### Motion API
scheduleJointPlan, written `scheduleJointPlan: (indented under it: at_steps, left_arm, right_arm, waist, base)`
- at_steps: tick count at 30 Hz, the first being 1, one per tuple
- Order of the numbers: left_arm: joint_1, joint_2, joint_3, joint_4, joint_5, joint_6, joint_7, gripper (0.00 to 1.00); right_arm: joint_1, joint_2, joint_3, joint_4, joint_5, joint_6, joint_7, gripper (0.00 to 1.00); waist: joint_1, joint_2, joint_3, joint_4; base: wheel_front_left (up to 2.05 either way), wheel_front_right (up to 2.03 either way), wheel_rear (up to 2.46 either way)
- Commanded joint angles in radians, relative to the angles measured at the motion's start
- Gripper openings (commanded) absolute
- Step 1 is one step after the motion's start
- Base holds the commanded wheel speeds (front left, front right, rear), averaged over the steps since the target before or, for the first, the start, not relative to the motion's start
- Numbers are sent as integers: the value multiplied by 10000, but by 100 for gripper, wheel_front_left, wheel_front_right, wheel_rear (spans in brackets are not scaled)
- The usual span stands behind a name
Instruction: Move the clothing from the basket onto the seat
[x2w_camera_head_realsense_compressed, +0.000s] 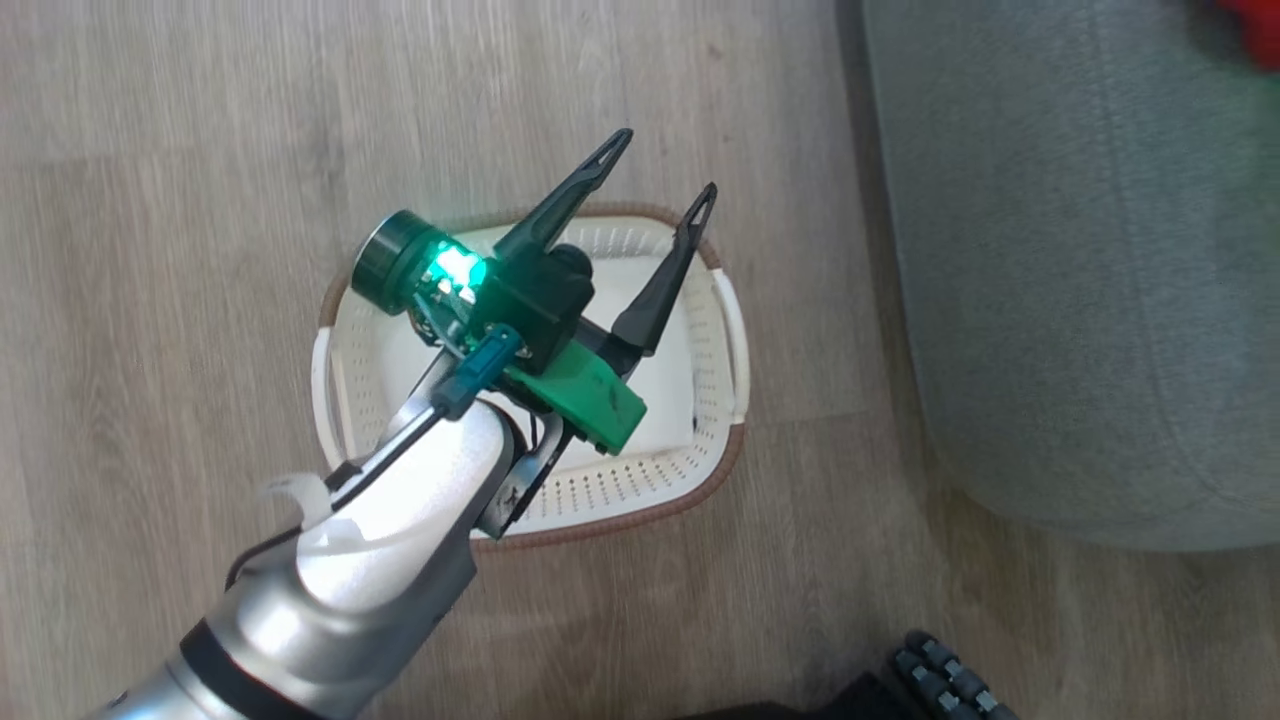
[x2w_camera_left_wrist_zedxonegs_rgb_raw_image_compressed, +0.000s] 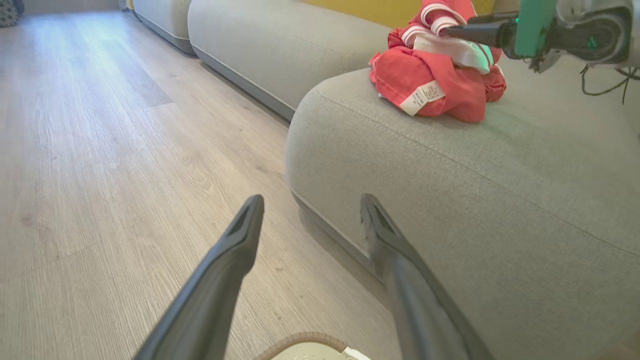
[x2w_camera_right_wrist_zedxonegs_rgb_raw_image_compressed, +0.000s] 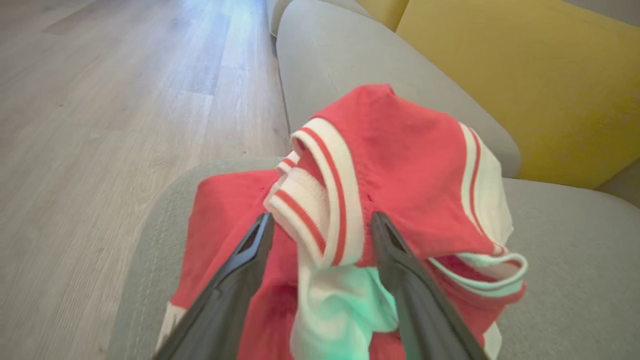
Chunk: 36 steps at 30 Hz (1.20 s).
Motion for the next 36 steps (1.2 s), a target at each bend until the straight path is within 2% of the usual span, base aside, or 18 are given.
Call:
scheduleJointPlan:
  at_steps: [1, 10, 16, 18, 23, 36]
  left_arm:
    - [37, 156, 320, -244, -87, 101, -102, 100]
    - [577, 4, 662, 217, -689, 234, -525, 100]
    - [1291, -110, 1046, 657, -1098, 393, -833, 100]
    - [1737, -166, 1299, 834, -1271, 468, -911, 100]
    - [2374, -183, 1648, 986, -1352, 580, -947, 100]
    - [4869, -57, 3547, 261, -906, 1044, -955, 100]
  right_arm:
    - [515, -93, 398, -545, 281, -4, -88, 100]
    - [2467, -549, 1786, -2245, 1803, -4, -90, 100]
    - [3085, -492, 1744, -2650, 1931, -4, -90, 100]
    - [3376, -253, 1587, -2913, 1880, -4, -91, 100]
    - [4118, 117, 1026, -3628, 1666, -4, -91, 100]
    - [7912, 2365, 16, -6305, 763, -4, -91, 100]
  waist:
    - [0, 0, -336, -171]
    - [0, 0, -1827, -195]
    - [0, 0, -3061, 82]
    - [0, 0, -3686, 343]
    - [0, 0, -4454, 760]
    - [0, 0, -5988, 1783]
  base:
    - [0, 0, 0]
    - [0, 0, 0]
    - [0, 0, 0]
    - [0, 0, 0]
    - [0, 0, 0]
    - [0, 0, 0]
